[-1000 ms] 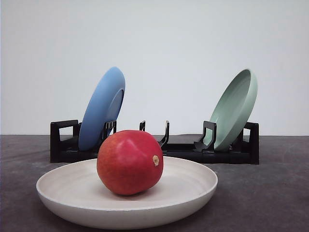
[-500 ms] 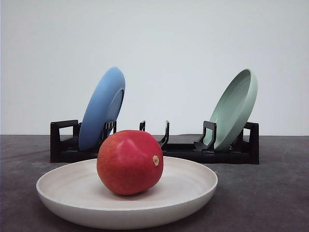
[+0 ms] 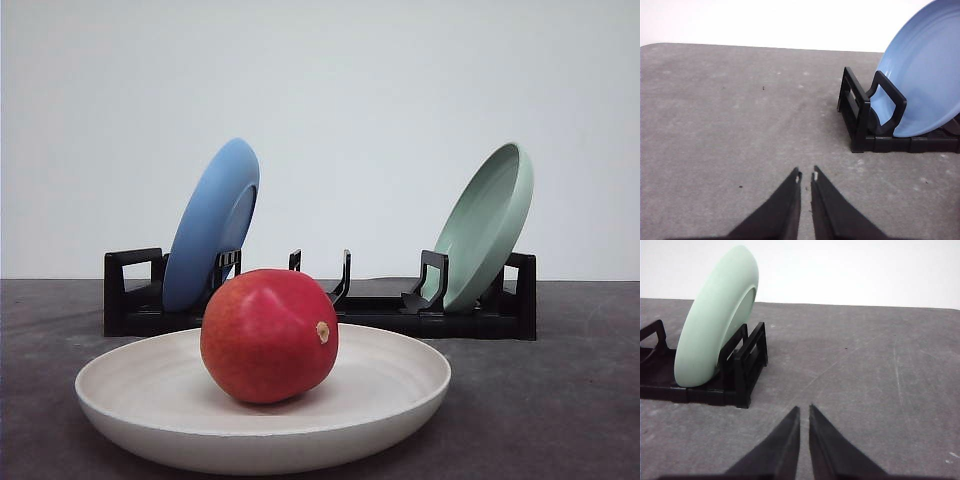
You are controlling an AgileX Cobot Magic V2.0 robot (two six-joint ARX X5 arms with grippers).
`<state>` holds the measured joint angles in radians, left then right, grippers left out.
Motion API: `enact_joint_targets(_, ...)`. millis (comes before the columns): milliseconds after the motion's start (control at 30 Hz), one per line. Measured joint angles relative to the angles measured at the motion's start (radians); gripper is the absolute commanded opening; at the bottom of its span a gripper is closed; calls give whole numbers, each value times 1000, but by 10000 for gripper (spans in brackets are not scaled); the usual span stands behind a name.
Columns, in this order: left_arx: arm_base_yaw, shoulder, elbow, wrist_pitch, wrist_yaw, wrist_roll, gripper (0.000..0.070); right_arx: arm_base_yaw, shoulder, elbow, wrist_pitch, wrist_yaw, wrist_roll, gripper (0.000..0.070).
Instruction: Place pomegranate in white plate
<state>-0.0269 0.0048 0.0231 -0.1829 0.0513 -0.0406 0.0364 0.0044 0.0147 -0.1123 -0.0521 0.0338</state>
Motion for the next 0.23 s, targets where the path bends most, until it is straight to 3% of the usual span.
enact_joint_targets(233,0,0,0,0,0,0,17,0,0,0,0,0,0,29)
